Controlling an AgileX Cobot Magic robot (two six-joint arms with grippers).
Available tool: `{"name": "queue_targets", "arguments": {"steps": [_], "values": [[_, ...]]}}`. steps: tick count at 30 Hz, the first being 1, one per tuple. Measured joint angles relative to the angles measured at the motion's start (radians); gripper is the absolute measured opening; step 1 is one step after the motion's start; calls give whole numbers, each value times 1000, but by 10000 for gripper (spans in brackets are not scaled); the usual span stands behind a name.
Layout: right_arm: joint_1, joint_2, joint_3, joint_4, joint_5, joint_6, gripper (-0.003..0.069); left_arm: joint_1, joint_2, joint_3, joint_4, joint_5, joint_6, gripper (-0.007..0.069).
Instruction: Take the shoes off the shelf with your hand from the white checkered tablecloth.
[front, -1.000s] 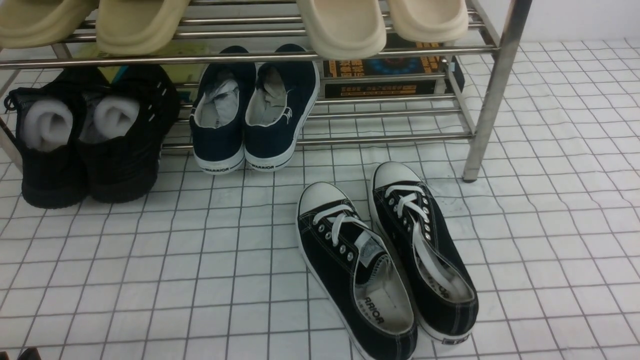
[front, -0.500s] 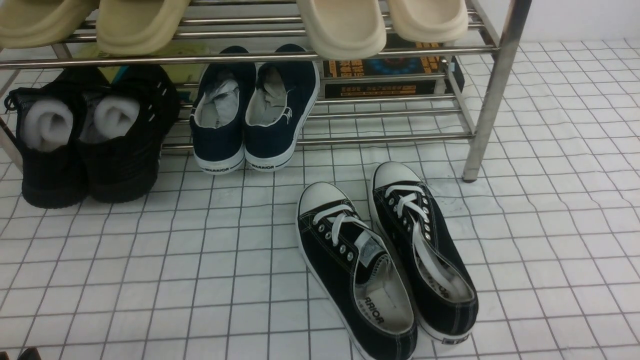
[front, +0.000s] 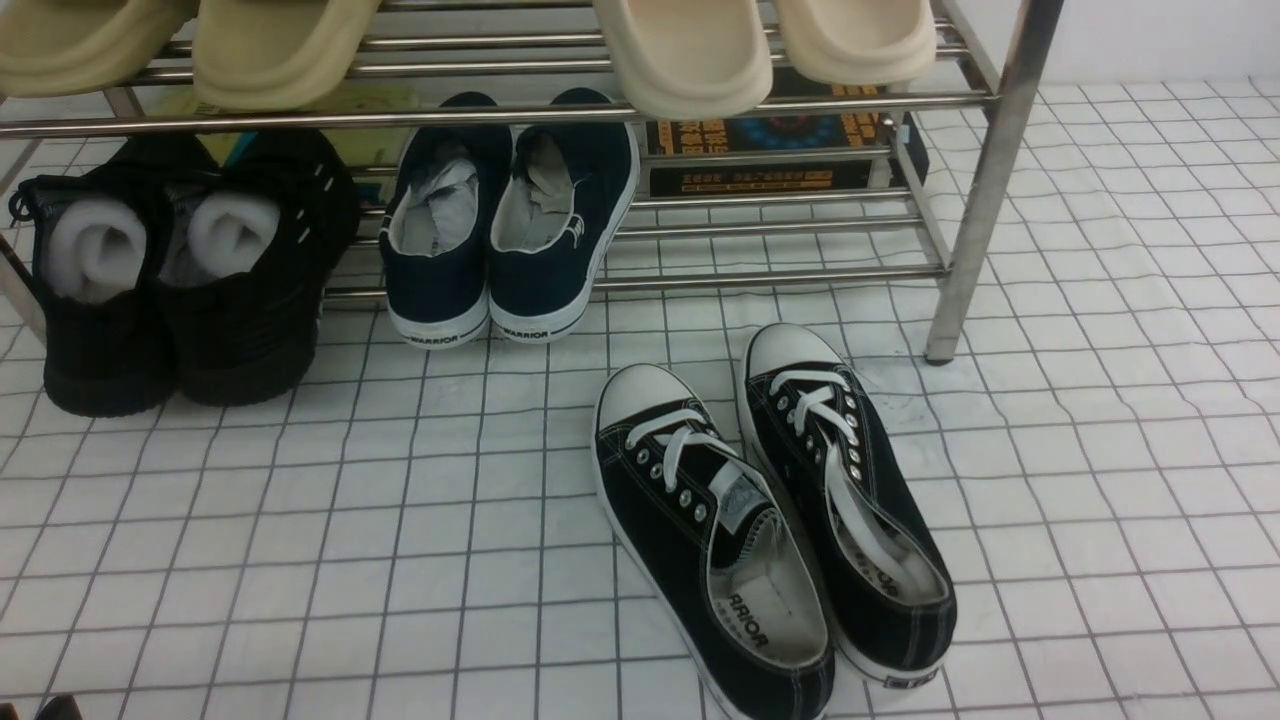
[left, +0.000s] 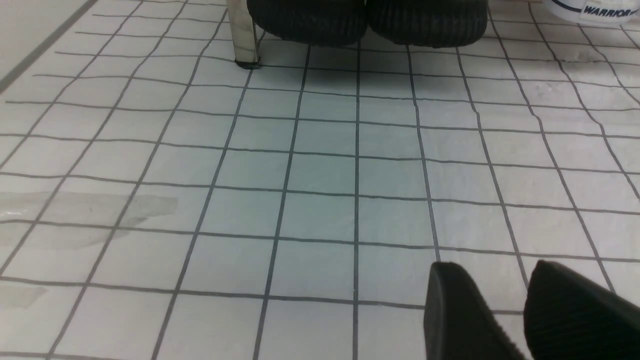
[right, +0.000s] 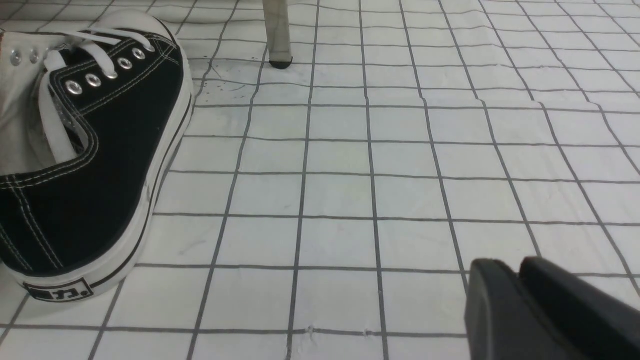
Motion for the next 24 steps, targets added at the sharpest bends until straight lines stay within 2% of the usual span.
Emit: {"name": "queue_targets", "arguments": {"steps": [24], "values": [[0,0,0,0,0,0,117,0,0,0,0,0,0,240]]}}
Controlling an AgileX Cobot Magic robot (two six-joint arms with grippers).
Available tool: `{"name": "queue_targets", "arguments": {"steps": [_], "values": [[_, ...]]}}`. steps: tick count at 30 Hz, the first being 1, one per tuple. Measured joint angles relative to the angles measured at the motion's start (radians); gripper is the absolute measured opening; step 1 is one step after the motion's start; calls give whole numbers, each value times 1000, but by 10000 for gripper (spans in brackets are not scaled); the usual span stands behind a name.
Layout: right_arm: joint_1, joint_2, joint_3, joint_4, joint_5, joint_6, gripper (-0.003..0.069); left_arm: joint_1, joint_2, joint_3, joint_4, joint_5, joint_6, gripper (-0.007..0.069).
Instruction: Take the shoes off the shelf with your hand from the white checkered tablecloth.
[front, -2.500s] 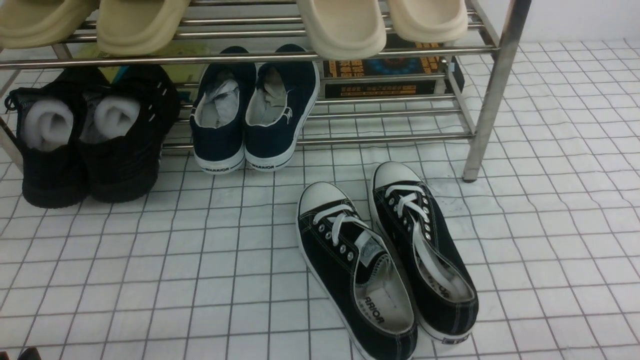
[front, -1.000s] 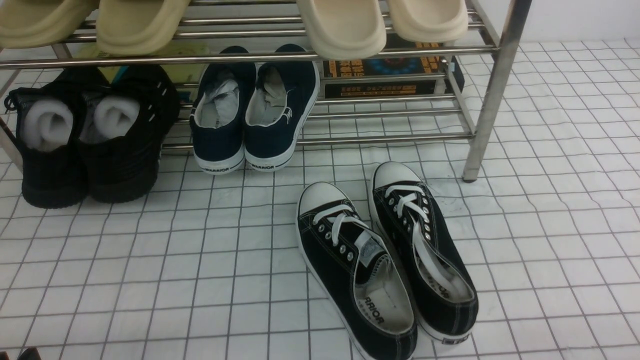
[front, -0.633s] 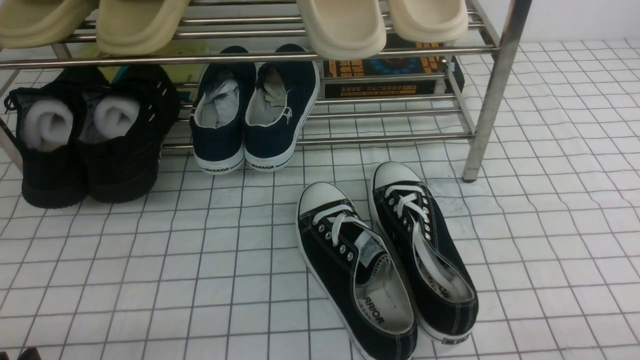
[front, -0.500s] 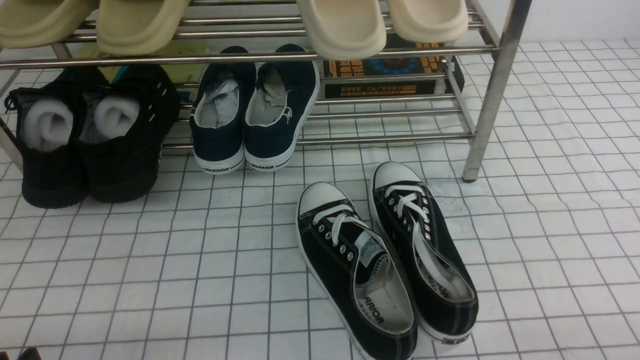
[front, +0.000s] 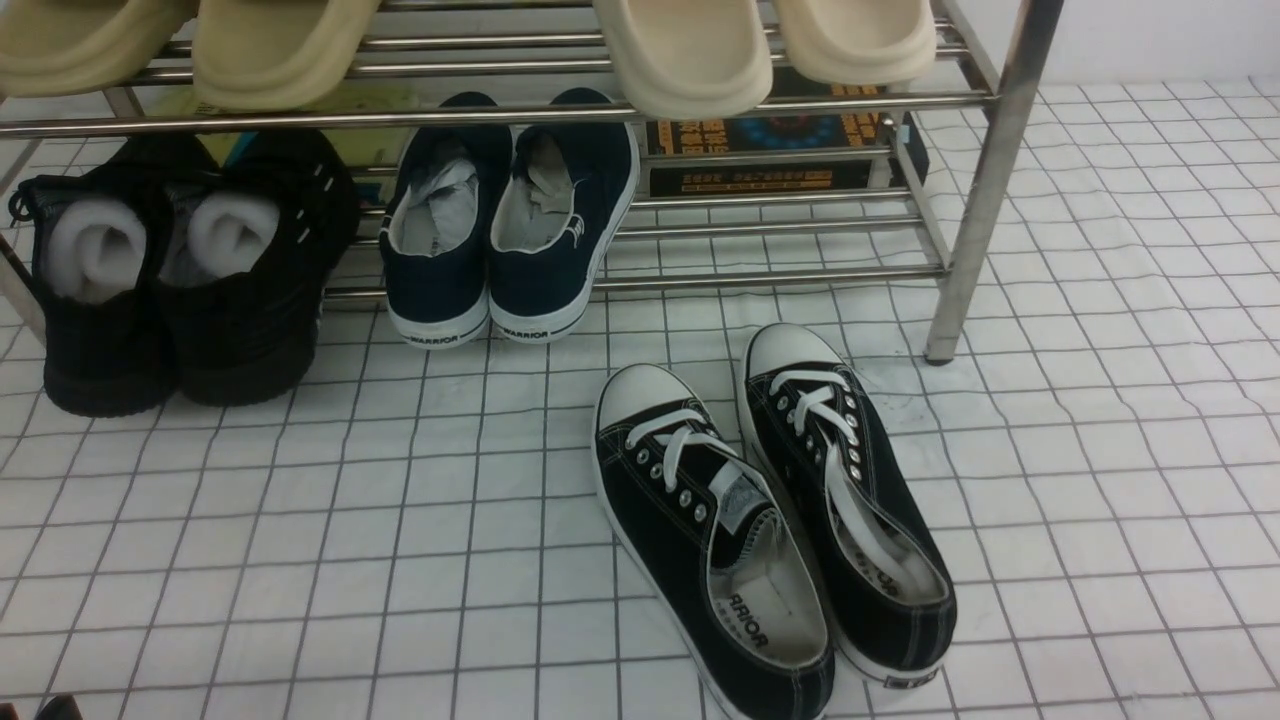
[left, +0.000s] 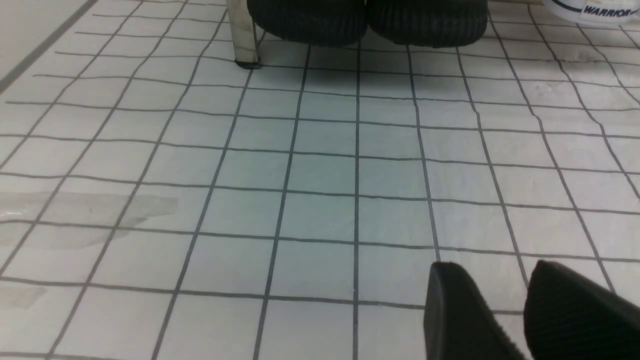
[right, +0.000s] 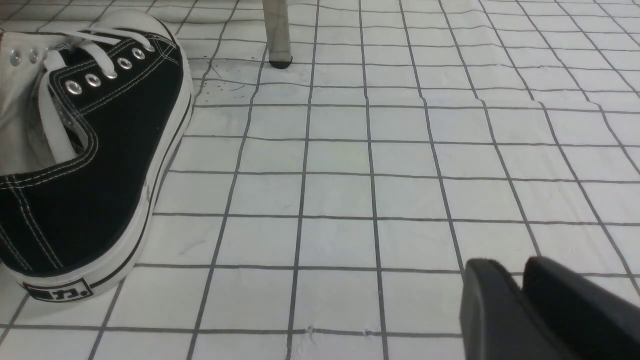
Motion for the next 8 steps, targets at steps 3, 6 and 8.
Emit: {"name": "queue_targets", "arguments": {"steps": [3,6,8], "values": [[0,0,0,0,0,0,120,0,0,0,0,0,0,240],[0,0,0,0,0,0,126,0,0,0,0,0,0,240],[0,0,0,0,0,1,129,0,0,0,0,0,0,240]]}}
